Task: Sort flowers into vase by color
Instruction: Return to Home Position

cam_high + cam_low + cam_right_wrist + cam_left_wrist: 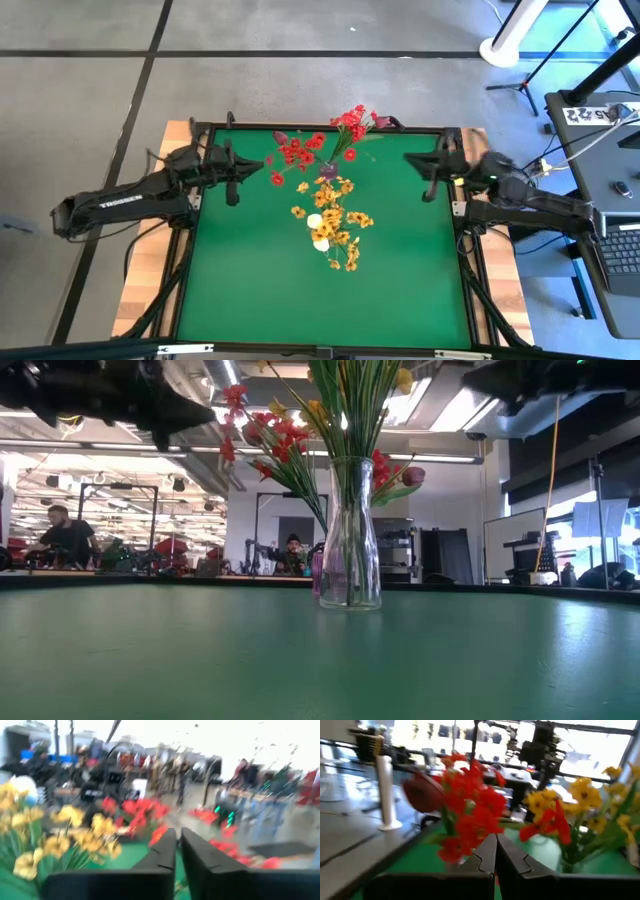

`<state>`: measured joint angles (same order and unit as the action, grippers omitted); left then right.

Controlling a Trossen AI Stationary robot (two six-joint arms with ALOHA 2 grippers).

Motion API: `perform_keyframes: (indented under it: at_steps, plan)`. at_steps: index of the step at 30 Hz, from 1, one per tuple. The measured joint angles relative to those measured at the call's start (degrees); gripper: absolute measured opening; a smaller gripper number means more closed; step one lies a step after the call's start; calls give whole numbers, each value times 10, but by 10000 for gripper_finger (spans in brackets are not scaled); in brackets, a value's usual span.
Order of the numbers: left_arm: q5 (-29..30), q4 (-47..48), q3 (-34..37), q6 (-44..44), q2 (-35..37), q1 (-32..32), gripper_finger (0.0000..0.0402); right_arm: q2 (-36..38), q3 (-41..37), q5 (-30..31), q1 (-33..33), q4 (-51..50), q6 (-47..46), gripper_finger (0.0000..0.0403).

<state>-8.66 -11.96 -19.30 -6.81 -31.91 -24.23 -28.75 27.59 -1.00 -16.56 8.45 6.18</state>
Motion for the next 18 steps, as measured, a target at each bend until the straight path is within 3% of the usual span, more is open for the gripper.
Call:
perform_keyframes:
  at_steps: [3,9,15,18]
  plan:
    - [17,52,-17,9,53,-10,0,62,0,6,0,-16,15,6]
    - [-29,77,-15,34,118,-23,0,133,-34,30,0,-35,16,20]
    - [-34,79,32,7,129,-24,0,158,-158,18,0,78,-13,6]
    - [-50,20,77,-24,129,-18,0,167,-216,18,0,139,-30,8]
